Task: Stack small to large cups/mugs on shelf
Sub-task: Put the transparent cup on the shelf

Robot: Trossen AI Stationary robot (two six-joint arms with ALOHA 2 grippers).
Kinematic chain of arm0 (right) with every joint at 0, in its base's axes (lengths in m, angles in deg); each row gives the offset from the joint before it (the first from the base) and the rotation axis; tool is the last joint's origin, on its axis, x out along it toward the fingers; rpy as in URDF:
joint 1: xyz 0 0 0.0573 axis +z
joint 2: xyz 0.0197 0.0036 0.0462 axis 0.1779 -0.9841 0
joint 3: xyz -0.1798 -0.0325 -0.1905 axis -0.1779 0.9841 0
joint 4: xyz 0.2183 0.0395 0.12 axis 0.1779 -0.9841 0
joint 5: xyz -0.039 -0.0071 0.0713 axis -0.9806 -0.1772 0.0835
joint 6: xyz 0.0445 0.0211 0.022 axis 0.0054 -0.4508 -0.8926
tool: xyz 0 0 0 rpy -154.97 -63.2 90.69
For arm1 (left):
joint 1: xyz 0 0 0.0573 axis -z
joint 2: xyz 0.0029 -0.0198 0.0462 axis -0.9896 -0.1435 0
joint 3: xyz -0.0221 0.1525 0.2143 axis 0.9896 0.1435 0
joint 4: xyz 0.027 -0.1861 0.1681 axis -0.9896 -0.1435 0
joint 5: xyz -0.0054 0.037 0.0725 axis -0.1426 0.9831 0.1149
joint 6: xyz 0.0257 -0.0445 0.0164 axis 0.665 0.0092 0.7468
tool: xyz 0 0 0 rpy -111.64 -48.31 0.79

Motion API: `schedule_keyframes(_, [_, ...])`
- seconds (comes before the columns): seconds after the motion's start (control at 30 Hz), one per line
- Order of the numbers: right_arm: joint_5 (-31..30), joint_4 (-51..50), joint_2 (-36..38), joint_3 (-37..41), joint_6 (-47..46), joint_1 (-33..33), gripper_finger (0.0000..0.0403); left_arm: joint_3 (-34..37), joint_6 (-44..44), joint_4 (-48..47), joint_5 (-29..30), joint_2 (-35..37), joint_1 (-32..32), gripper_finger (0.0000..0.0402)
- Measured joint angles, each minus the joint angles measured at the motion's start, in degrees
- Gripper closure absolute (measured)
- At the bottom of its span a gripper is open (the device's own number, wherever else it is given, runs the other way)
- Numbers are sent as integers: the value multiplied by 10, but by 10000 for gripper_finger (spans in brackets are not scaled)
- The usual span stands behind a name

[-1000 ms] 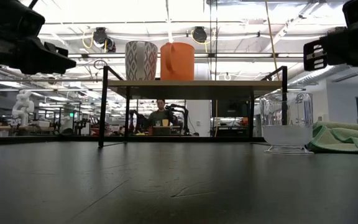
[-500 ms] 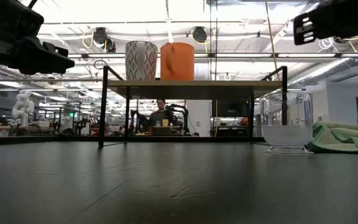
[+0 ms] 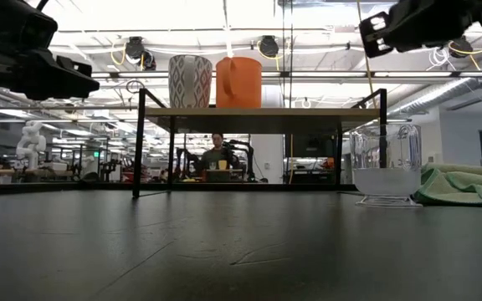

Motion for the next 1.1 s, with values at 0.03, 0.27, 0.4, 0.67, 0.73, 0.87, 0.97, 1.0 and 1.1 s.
schedule_keyframes(0.03, [0, -29, -12, -20, 1, -1, 403, 0, 1, 0, -4, 0, 0, 401])
schedule_keyframes(0.27, [1, -155, -67, -97, -37, -26, 403, 0, 2, 0, -8, 0, 0, 401])
schedule_keyframes(0.4, [1, -198, -84, -101, -50, -40, 403, 0, 2, 0, -9, 0, 0, 401])
schedule_keyframes(0.67, [0, -209, -111, -107, -67, -65, 403, 0, 2, 0, -9, 0, 0, 401])
schedule_keyframes(0.73, [0, -230, -123, -121, -75, -73, 403, 0, 2, 0, -9, 0, 0, 401])
schedule_keyframes(0.87, [0, -287, -154, -173, -78, -80, 403, 0, 1, 0, -9, 0, 0, 401])
schedule_keyframes(0.97, [0, -323, -175, -203, -71, -79, 403, 0, 1, 0, -9, 0, 0, 401])
schedule_keyframes(1.0, [0, -335, -182, -211, -69, -79, 403, 0, 1, 0, -9, 0, 0, 401])
schedule_keyframes(1.1, [0, -371, -204, -231, -71, -79, 403, 0, 1, 0, -9, 0, 0, 401])
